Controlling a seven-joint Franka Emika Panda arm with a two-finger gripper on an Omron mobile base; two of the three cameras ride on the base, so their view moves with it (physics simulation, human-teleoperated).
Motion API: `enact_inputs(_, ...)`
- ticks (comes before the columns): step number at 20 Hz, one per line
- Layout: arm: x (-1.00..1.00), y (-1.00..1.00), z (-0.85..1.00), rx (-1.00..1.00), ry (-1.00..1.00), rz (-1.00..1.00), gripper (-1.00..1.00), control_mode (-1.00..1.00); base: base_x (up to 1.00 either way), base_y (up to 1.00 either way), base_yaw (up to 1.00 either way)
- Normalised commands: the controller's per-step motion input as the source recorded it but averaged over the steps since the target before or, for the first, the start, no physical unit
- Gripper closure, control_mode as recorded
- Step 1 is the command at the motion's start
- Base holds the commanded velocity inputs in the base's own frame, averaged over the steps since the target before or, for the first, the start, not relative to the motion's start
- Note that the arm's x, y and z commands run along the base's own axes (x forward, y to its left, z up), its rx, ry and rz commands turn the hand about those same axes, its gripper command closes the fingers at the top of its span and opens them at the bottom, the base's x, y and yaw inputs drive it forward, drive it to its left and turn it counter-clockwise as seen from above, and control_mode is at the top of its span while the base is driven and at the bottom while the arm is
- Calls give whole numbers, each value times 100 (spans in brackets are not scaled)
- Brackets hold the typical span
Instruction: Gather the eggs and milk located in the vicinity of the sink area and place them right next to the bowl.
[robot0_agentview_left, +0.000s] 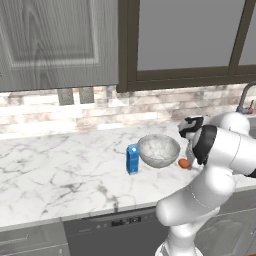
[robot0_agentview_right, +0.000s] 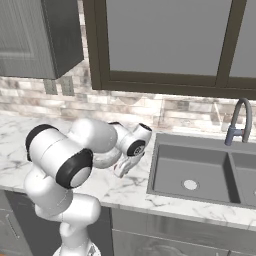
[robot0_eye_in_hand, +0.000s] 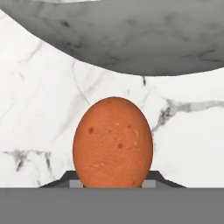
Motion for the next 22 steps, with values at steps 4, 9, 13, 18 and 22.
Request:
enact_inputs(4,16,0,0,0,0,0,100,-100,0,0,0)
enact_inputs(9,4,0,0,0,0,0,100,-100,0,0,0)
enact_inputs(13,0,0,-2,0,0,0,100,-100,0,0,0)
enact_inputs(18,8,0,-7,0,0,0,100,-100,0,0,0)
enact_inputs(22,15,0,-6,0,0,0,100,-100,0,0,0)
